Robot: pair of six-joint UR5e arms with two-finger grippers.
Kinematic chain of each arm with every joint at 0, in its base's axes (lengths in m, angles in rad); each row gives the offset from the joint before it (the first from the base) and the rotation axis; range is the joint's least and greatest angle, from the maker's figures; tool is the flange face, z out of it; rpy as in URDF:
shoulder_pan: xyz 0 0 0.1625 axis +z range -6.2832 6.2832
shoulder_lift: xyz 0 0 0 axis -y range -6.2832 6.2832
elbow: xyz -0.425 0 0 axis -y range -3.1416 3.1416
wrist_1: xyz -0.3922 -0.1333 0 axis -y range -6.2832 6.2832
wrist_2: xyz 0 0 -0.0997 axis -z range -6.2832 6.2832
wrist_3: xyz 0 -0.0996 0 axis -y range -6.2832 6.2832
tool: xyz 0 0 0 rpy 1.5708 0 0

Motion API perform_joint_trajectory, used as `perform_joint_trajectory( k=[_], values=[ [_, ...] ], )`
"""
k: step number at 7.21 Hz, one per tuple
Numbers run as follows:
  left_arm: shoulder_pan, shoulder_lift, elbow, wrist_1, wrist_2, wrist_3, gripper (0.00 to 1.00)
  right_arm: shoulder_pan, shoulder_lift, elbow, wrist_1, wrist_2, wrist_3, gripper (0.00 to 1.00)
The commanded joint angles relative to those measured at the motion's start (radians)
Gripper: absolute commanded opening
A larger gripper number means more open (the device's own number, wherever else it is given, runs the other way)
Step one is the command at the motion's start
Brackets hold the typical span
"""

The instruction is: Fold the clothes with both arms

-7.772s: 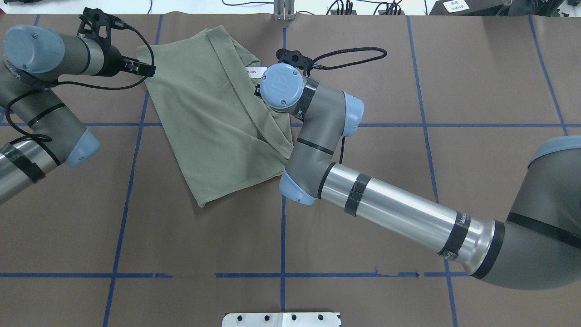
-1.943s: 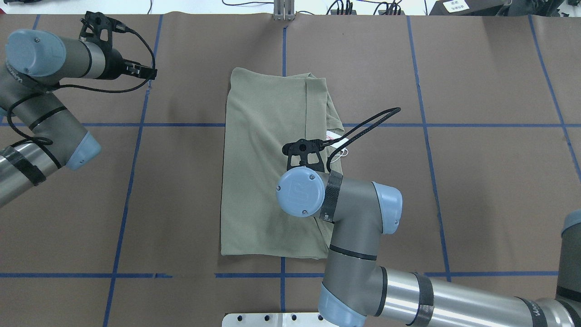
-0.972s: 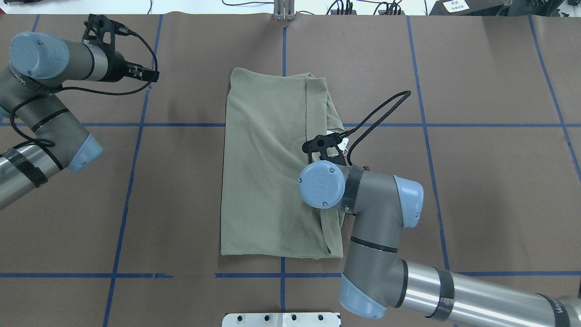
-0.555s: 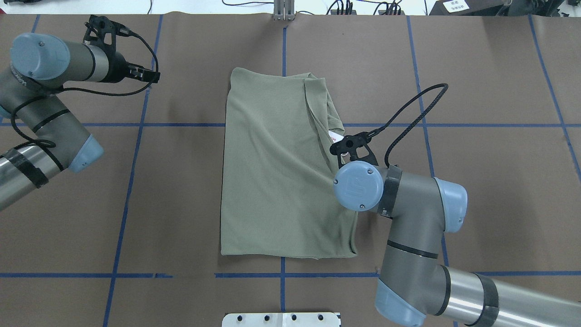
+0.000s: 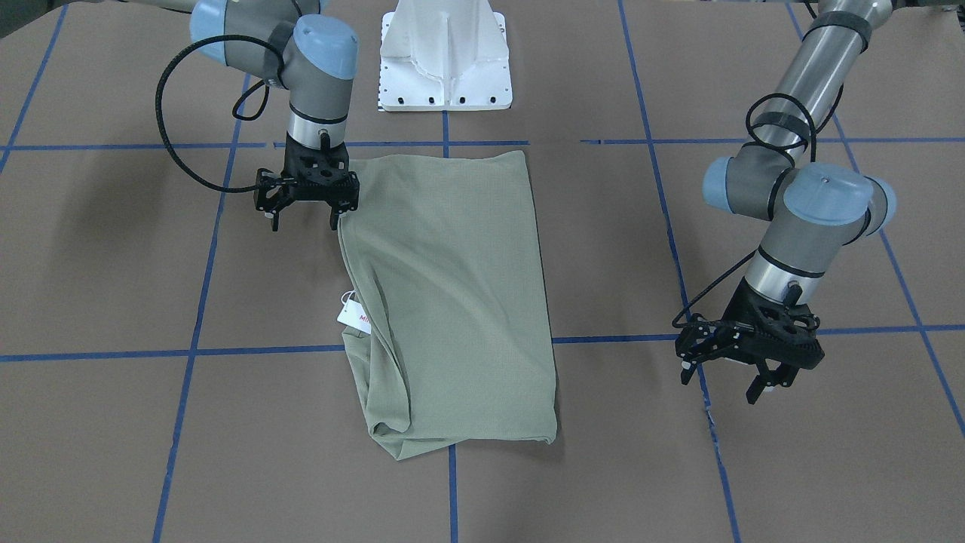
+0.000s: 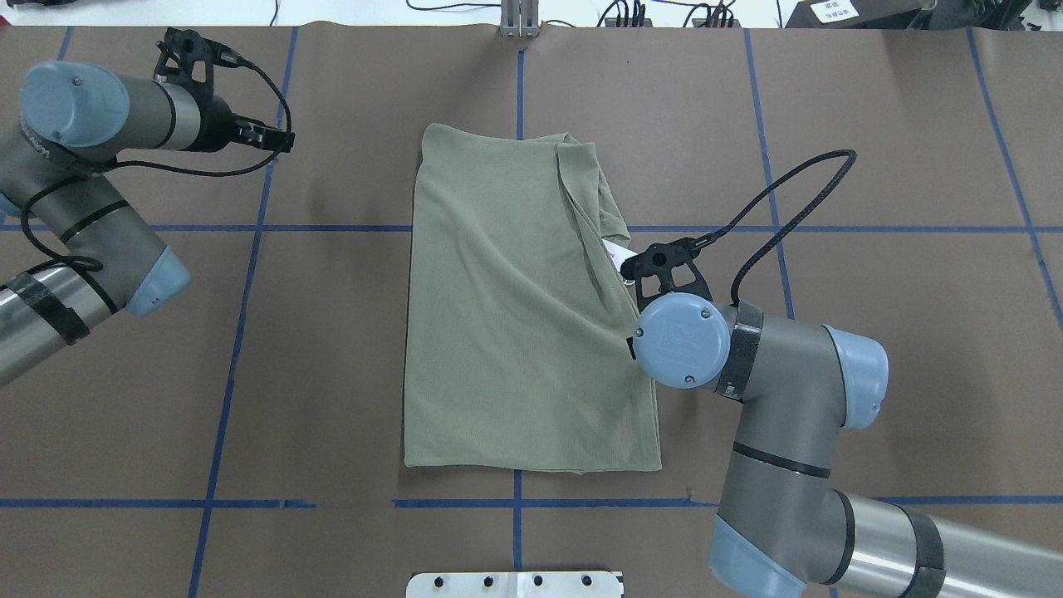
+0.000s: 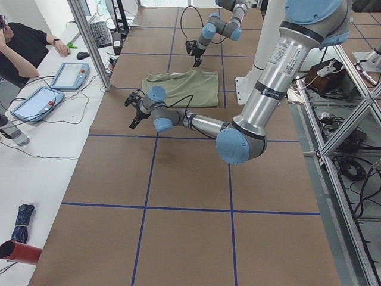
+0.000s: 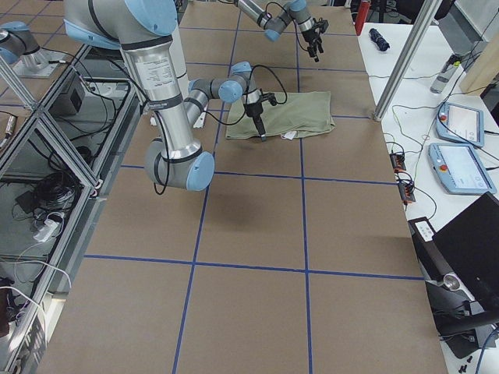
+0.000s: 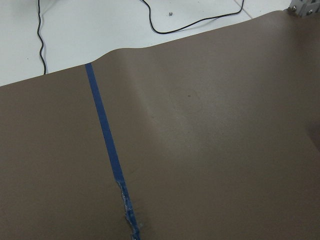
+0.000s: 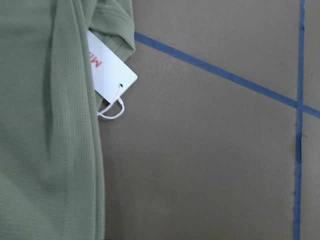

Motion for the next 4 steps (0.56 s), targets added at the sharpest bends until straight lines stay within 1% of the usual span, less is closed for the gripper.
perform_joint_trajectory(
  k=[1, 2, 3, 4],
  values=[
    [0.000, 0.000, -0.003, 0.000, 0.000, 0.000, 1.00, 0.050, 0.067, -0.053, 0.190, 0.073, 0.027, 0.96],
    [0.000, 0.000, -0.004, 0.000, 0.000, 0.000, 1.00, 0.082, 0.125, -0.131, 0.266, 0.112, 0.027, 0.97],
    [0.000, 0.000, -0.003, 0.000, 0.000, 0.000, 1.00, 0.126, 0.209, -0.251, 0.336, 0.132, 0.026, 0.97],
    [0.000, 0.002, -0.003, 0.000, 0.000, 0.000, 1.00, 0.171, 0.260, -0.356, 0.405, 0.182, 0.016, 0.97]
  ],
)
